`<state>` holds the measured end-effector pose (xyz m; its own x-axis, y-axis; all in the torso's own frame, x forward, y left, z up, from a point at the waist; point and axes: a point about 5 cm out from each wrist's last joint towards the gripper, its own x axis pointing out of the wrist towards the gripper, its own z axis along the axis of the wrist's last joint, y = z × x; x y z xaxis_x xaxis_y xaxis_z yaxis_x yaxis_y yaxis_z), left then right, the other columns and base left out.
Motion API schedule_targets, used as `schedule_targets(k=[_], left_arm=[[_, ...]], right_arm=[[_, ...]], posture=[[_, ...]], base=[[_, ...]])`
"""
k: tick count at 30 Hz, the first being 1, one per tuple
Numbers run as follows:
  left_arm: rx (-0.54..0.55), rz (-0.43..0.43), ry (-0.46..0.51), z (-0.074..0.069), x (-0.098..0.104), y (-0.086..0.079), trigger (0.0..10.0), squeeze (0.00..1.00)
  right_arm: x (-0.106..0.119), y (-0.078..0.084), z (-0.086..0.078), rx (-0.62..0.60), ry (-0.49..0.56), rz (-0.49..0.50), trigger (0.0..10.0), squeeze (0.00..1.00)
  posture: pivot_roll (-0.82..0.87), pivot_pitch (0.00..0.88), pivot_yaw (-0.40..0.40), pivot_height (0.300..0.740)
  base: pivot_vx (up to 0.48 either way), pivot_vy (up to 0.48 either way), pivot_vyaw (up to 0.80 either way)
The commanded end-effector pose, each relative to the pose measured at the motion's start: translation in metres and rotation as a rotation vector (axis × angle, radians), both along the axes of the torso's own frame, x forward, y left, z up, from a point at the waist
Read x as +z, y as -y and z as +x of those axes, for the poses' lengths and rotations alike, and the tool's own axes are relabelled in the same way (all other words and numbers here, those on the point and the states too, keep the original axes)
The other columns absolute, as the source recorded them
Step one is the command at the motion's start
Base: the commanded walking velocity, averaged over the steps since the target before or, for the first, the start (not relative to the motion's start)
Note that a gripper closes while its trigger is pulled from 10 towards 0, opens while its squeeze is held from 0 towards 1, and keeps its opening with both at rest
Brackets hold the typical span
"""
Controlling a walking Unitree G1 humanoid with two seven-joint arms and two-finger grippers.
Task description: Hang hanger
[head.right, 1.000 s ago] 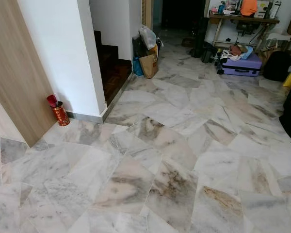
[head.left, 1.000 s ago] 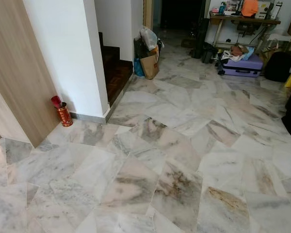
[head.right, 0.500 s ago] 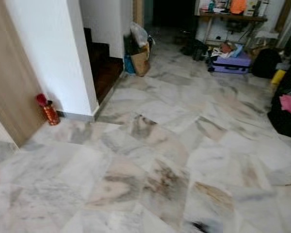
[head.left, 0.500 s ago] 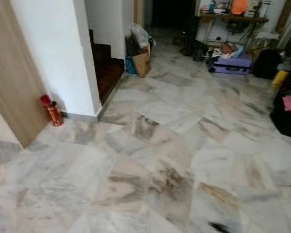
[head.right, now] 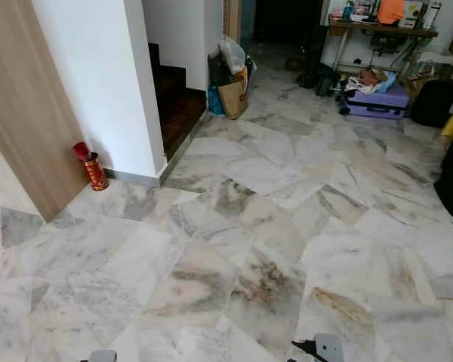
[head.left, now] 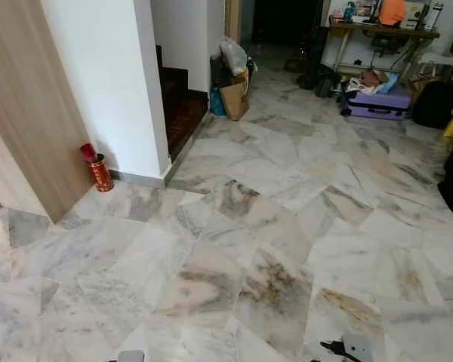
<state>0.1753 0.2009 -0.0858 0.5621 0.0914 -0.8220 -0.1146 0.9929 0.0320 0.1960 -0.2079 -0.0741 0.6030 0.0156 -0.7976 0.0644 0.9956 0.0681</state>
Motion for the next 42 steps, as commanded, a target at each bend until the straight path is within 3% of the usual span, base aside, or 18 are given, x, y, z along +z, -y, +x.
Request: schedule_targets(k=[1,10,22,26,31,42], left_arm=[[-0.004,-0.006,-0.001,0.001,0.0,0.003,10.0,0.0],[-0.017,-0.01,0.014,0.002,0.001,0.003,10.0,0.0],[-0.1,0.02,-0.012,-0.002,-0.002,0.007,10.0,0.0],[-0.061,0.007,-0.021,-0.005,-0.003,0.006,10.0,0.0],[-0.088,0.009,-0.031,-0.008,-0.004,0.006,10.0,0.0],[-0.117,0.047,-0.028,-0.006,-0.003,0.003,10.0,0.0]], right_arm=[[-0.002,0.003,-0.004,0.004,-0.026,-0.007,10.0,0.0],[-0.008,-0.001,-0.014,0.025,-0.062,-0.008,10.0,0.0],[-0.012,0.007,-0.028,0.031,-0.079,-0.02,10.0,0.0],[-0.013,0.003,-0.027,0.036,-0.081,-0.018,10.0,0.0],[-0.014,-0.016,-0.024,0.054,-0.082,-0.006,10.0,0.0],[-0.01,-0.006,-0.017,0.034,-0.067,-0.017,10.0,0.0]], posture=[[0.22,0.0,-0.069,0.74],[0.22,0.0,-0.066,0.74],[0.19,0.0,-0.058,0.74],[0.19,0.0,-0.056,0.74],[0.19,0.0,-0.051,0.74],[0.19,0.0,-0.046,0.74]], base=[[0.0,0.0,-0.79],[0.0,0.0,-0.79],[0.0,-0.092,-0.79],[0.0,-0.12,-0.79],[0.0,0.0,-0.79],[0.0,-0.023,-0.79]])
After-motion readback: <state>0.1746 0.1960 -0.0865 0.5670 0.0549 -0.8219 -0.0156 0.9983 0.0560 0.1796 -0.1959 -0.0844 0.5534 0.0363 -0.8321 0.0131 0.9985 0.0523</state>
